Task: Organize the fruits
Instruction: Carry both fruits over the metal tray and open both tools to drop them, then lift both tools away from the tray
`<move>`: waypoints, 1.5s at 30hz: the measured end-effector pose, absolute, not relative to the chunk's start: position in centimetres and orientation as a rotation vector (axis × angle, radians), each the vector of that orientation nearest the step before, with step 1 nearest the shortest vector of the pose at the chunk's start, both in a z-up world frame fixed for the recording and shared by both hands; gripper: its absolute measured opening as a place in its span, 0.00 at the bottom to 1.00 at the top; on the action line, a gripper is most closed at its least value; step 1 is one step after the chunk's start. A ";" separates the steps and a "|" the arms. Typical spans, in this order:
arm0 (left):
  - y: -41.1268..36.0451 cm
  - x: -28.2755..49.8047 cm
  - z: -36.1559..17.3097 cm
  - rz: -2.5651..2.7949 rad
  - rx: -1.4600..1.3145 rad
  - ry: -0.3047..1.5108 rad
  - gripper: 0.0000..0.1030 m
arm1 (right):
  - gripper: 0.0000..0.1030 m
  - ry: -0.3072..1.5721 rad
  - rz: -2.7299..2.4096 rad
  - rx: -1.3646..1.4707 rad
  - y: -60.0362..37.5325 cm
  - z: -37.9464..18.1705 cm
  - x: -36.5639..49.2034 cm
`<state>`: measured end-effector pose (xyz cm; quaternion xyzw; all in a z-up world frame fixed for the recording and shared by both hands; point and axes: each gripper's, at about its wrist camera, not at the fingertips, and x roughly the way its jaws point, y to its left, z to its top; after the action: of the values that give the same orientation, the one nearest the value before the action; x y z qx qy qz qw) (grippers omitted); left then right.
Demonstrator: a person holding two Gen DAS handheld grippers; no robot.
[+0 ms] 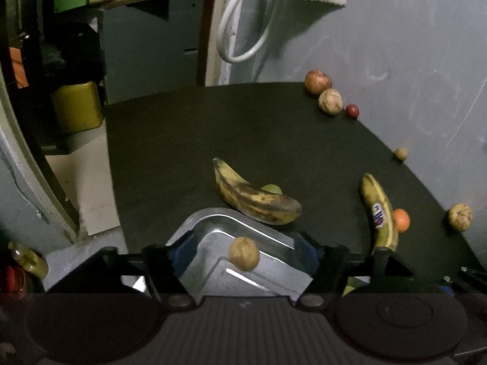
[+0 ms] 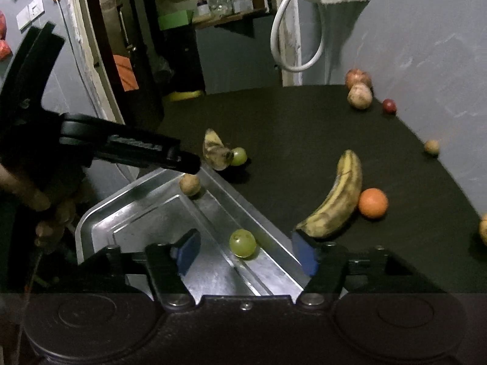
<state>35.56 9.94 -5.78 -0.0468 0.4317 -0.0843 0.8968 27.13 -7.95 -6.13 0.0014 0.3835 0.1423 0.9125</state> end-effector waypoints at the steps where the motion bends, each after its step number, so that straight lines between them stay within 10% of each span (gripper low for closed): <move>1: 10.0 35.1 -5.4 -0.166 -0.100 0.886 0.81 | 0.75 0.781 0.286 0.005 -8.2 -5.8 26.7; 14: 8.8 26.7 -1.6 -0.068 -0.121 0.817 0.99 | 0.99 0.687 0.282 0.007 -12.8 -1.9 21.7; 45: -3.0 9.8 -1.9 0.044 -0.054 0.979 0.99 | 0.99 0.825 0.317 -0.056 -24.6 -3.4 13.3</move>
<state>9.84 -2.96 -1.94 -0.0258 0.4703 0.0213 0.8819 13.30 -24.64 -3.40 -0.0271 0.3991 0.1536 0.9036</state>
